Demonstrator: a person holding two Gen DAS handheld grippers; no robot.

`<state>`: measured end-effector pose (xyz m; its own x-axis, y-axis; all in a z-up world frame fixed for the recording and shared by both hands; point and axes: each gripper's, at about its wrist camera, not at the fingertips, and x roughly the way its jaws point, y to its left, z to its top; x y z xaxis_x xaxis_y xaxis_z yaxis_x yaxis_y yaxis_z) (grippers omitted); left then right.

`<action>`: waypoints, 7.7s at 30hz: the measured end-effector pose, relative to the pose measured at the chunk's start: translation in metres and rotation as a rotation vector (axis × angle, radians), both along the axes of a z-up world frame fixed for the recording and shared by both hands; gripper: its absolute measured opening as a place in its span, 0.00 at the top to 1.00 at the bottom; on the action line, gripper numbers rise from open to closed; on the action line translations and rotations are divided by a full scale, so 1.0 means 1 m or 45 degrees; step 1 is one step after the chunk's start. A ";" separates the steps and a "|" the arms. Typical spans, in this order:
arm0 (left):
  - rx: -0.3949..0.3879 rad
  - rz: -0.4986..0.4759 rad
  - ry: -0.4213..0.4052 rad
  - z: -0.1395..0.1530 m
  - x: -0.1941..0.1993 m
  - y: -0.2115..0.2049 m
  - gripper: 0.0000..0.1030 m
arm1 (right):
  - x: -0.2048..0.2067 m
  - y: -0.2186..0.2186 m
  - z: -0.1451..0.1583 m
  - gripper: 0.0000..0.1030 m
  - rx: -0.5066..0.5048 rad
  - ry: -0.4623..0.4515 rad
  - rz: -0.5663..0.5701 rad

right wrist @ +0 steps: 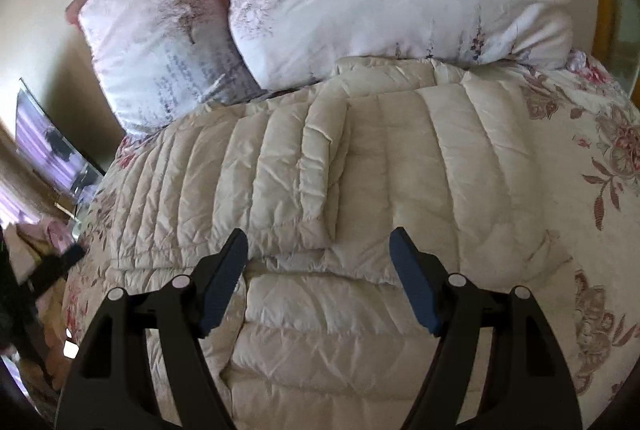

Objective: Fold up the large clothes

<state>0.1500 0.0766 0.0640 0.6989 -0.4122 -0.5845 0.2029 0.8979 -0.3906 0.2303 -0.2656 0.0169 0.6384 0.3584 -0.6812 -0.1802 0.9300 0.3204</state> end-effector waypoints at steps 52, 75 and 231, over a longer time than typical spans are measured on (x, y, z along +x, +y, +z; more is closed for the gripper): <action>-0.288 -0.058 0.226 -0.098 -0.124 0.104 0.35 | -0.163 -0.192 -0.063 0.33 0.199 0.279 -0.200; -0.449 -0.217 0.336 -0.147 -0.174 0.096 0.35 | -0.220 -0.188 -0.135 0.32 0.494 0.502 0.120; -0.093 0.234 0.125 -0.067 0.114 0.068 0.52 | 0.058 -0.066 -0.039 0.50 -0.184 -0.037 -0.311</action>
<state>0.2641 0.1445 -0.0028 0.7074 -0.3269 -0.6267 -0.0035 0.8850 -0.4655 0.2886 -0.3314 -0.0216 0.7138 0.0921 -0.6942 0.0473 0.9827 0.1791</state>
